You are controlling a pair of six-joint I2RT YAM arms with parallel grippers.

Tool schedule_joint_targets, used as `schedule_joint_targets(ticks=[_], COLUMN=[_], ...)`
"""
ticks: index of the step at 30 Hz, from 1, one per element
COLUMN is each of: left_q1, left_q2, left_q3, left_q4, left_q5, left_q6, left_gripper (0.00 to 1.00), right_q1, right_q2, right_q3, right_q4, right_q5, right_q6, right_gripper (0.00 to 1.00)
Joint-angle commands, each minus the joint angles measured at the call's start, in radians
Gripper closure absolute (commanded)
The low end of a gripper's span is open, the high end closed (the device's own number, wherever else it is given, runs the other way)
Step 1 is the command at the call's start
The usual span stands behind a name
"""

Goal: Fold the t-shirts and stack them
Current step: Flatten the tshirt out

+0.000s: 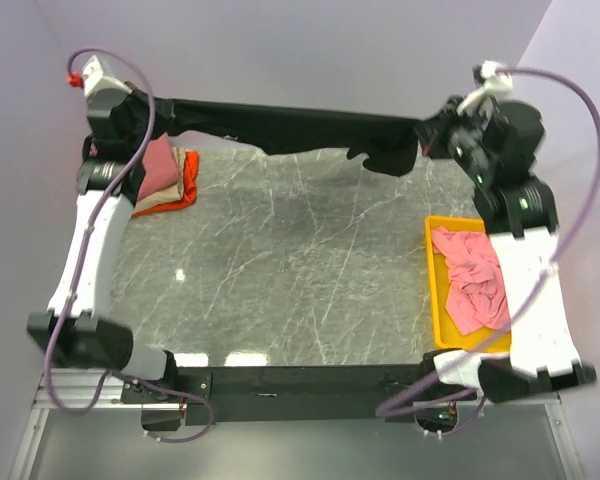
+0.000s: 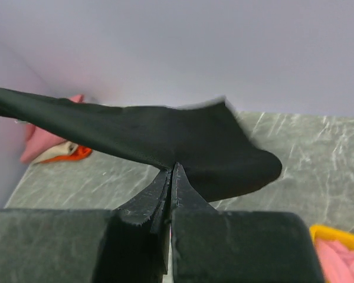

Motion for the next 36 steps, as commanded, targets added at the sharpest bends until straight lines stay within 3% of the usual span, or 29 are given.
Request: schedule_joint_targets(ticks=[1, 8, 13, 17, 21, 26, 27, 28, 29, 30, 31, 32, 36], left_q1=[0.006, 0.005, 0.003, 0.005, 0.006, 0.023, 0.029, 0.042, 0.046, 0.046, 0.045, 0.04, -0.03], left_q2=[-0.146, -0.416, -0.476, -0.424, -0.312, -0.009, 0.046, 0.156, 0.211, 0.254, 0.301, 0.303, 0.221], left_q3=[-0.073, -0.172, -0.208, -0.259, -0.357, -0.399, -0.368, -0.341, -0.295, -0.197, -0.169, -0.159, -0.213], left_q4=[-0.002, -0.1, -0.134, -0.148, -0.107, -0.066, -0.074, -0.096, -0.137, -0.213, -0.219, -0.211, -0.148], left_q5=[-0.044, -0.111, -0.14, -0.189, -0.249, -0.333, -0.35, -0.344, -0.327, -0.304, -0.269, -0.246, -0.209], left_q6=[0.012, 0.009, -0.001, -0.012, -0.024, -0.055, -0.067, -0.072, -0.08, -0.087, -0.081, -0.075, -0.017], left_gripper=[0.99, 0.99, 0.99, 0.99, 1.0, 0.97, 0.71, 0.55, 0.41, 0.22, 0.05, 0.01, 0.01], right_q1=[-0.009, -0.009, -0.009, -0.01, -0.009, -0.009, -0.009, -0.01, -0.01, -0.01, -0.01, -0.009, -0.006], right_q2=[-0.146, -0.376, -0.416, -0.337, -0.22, 0.059, 0.109, 0.222, 0.278, 0.329, 0.402, 0.424, 0.368], right_q3=[-0.097, -0.21, -0.234, -0.303, -0.478, -0.61, -0.598, -0.58, -0.509, -0.465, -0.428, -0.38, -0.446], right_q4=[0.036, -0.041, -0.073, -0.073, 0.034, 0.212, 0.24, 0.24, 0.225, 0.167, 0.135, 0.108, 0.104], right_q5=[-0.048, -0.127, -0.115, -0.09, -0.108, -0.099, -0.087, -0.078, -0.064, -0.038, 0.009, 0.029, 0.095], right_q6=[0.038, 0.076, 0.096, 0.107, 0.137, 0.125, 0.118, 0.111, 0.107, 0.108, 0.11, 0.104, 0.131], right_gripper=[1.0, 1.0, 1.0, 1.0, 1.0, 1.0, 0.96, 0.74, 0.6, 0.54, 0.36, 0.14, 0.11])
